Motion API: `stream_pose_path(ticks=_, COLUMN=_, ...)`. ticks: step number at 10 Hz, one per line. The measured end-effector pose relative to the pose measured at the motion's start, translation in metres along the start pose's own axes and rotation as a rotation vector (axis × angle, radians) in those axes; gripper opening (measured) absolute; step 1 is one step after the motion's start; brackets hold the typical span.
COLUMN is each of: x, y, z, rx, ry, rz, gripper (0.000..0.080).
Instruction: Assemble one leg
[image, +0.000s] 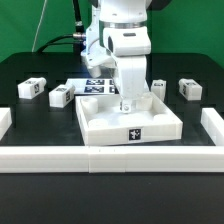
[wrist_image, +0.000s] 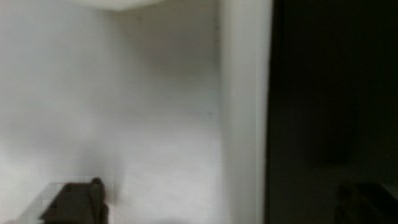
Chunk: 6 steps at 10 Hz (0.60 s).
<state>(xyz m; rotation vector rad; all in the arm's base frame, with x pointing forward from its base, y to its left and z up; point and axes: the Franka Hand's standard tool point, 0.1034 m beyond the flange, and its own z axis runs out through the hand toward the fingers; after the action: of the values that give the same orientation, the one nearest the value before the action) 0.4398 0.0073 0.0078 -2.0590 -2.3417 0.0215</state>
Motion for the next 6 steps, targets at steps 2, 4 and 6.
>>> stream_pose_path(ticks=2, x=0.0, y=-0.0002, z=0.0001, rx=0.0, ry=0.0, rz=0.0, gripper=0.0379)
stream_pose_path(ticks=4, x=0.0, y=-0.0003, z=0.0002, rx=0.001, ry=0.0, rz=0.0, gripper=0.0233)
stream_pose_path(ticks=6, x=0.0001, y=-0.0004, z=0.0002, rx=0.0, ry=0.0, rz=0.0, gripper=0.0062)
